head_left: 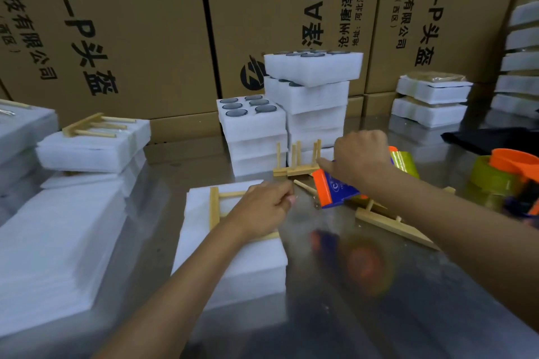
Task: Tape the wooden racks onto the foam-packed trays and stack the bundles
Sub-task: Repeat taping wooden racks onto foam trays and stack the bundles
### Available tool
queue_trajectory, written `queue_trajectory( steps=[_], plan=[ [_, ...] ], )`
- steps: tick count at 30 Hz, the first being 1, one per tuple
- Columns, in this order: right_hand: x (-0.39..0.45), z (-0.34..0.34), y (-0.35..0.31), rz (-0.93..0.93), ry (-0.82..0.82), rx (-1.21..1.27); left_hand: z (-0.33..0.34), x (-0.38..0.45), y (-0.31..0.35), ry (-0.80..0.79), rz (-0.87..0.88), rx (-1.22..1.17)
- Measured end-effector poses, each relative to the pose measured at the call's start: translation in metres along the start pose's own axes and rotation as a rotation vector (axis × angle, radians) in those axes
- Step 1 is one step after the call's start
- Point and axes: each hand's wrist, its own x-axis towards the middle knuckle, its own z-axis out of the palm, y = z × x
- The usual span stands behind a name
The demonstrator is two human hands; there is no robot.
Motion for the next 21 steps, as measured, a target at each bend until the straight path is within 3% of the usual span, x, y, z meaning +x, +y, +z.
queue_trajectory(
  steps=[6, 10, 13, 18, 21],
  plan=[
    [-0.061, -0.021, 0.021, 0.176, 0.087, 0.131, 0.006, 0.006, -0.003, 0.024, 0.024, 0.176],
    [-0.126, -0.024, 0.005, 0.16, 0.054, 0.134, 0.004, 0.005, -0.002, 0.022, 0.003, 0.146],
    [-0.156, -0.014, -0.004, 0.17, 0.049, 0.295, 0.002, 0.005, -0.001, 0.009, -0.011, 0.076],
    [-0.165, -0.007, -0.007, 0.209, 0.065, 0.291, -0.002, 0.002, 0.004, 0.03, -0.056, 0.004],
    [-0.16, -0.016, -0.018, 0.165, 0.126, 0.379, -0.003, -0.002, 0.007, -0.005, -0.054, 0.109]
  ],
)
